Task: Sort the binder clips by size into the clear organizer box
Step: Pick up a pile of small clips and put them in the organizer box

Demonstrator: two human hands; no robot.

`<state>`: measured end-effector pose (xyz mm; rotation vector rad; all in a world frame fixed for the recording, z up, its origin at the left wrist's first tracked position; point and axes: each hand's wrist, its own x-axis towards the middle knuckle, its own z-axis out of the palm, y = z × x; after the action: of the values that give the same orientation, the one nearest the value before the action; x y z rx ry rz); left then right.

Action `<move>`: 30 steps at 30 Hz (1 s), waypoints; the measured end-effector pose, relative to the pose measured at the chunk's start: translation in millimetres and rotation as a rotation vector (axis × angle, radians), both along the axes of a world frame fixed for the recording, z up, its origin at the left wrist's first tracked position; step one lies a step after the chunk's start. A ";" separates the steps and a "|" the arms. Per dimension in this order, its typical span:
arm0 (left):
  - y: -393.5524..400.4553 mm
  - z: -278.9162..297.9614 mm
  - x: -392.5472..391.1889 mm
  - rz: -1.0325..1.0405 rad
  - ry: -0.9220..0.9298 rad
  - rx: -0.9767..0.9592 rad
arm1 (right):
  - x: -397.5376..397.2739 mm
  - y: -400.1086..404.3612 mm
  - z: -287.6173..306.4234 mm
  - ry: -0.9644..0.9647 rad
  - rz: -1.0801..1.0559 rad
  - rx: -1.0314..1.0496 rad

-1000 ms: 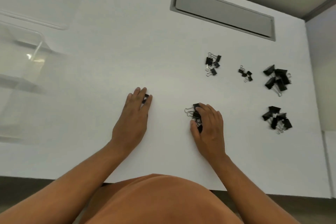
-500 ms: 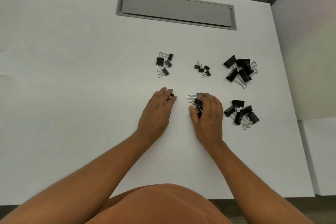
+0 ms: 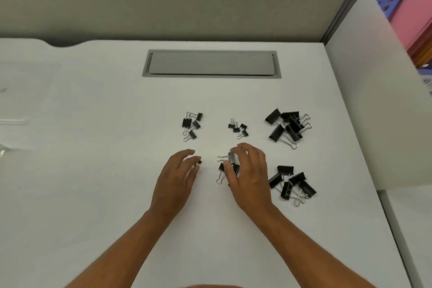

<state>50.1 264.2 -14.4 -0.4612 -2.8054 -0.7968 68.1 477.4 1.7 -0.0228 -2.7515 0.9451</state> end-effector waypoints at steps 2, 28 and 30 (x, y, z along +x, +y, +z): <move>-4.4 0.2 -7.6 0.059 -0.061 -0.039 | -3.9 -4.2 9.4 0.027 0.081 -0.030; -45.1 19.2 -30.9 0.097 -0.419 0.295 | -36.3 -84.9 1.2 -0.350 0.051 -0.136; -50.7 25.1 -27.0 0.182 -0.493 0.482 | -35.0 -86.2 3.3 -0.317 -0.010 -0.184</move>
<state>23.1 213.5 10.7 0.0846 -2.8458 -1.6688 33.2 391.2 5.0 -0.2375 -2.9287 1.2882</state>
